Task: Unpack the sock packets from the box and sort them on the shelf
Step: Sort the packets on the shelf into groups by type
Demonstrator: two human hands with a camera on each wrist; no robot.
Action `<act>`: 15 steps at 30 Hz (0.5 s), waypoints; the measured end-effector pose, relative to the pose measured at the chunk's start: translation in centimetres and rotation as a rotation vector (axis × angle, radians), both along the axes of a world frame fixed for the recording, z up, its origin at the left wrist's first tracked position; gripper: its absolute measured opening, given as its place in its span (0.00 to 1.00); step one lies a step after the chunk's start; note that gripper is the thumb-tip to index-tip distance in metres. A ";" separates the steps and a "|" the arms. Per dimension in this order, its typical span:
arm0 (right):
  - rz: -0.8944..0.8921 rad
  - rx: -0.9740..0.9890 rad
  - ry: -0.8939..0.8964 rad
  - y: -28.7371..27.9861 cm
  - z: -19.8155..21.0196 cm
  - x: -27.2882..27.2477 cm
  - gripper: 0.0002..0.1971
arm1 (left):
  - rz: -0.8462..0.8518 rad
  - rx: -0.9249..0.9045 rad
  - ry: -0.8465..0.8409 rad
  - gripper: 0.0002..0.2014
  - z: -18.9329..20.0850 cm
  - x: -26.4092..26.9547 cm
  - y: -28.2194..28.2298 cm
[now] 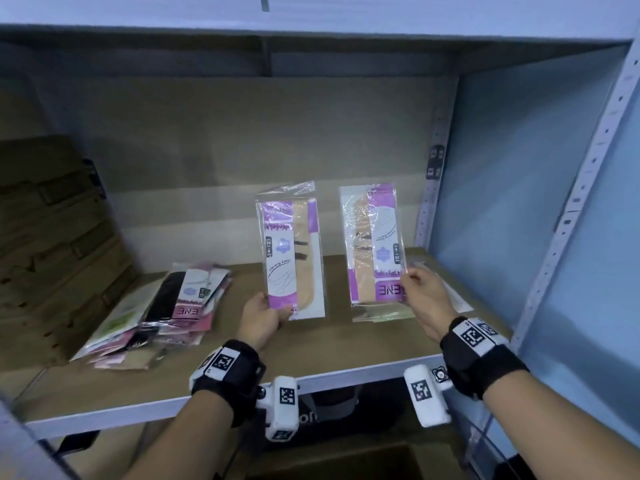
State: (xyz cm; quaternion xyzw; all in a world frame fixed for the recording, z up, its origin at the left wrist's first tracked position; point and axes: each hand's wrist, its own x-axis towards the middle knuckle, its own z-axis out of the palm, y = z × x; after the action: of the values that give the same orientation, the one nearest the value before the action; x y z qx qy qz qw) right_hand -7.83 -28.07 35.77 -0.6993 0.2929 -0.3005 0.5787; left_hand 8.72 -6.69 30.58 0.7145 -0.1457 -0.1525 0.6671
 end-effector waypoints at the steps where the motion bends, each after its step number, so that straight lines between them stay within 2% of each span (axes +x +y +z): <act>1: -0.005 0.003 0.000 -0.1 -0.1 -0.1 0.09 | 0.007 -0.005 0.003 0.15 -0.1 0.0 -0.2; 5: -0.008 -0.006 -0.011 -0.6 -0.5 0.0 0.08 | 0.025 -0.014 -0.002 0.14 0.0 -0.2 -0.3; 15: -0.018 0.012 0.002 -1.7 -1.3 0.1 0.08 | 0.058 0.079 -0.015 0.19 -1.1 0.4 -0.8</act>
State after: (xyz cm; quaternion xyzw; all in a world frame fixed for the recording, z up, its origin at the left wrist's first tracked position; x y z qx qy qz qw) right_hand -7.74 -29.78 34.44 -0.6936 0.3015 -0.3033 0.5797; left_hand 9.08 -7.47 29.51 0.7454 -0.1236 -0.1335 0.6413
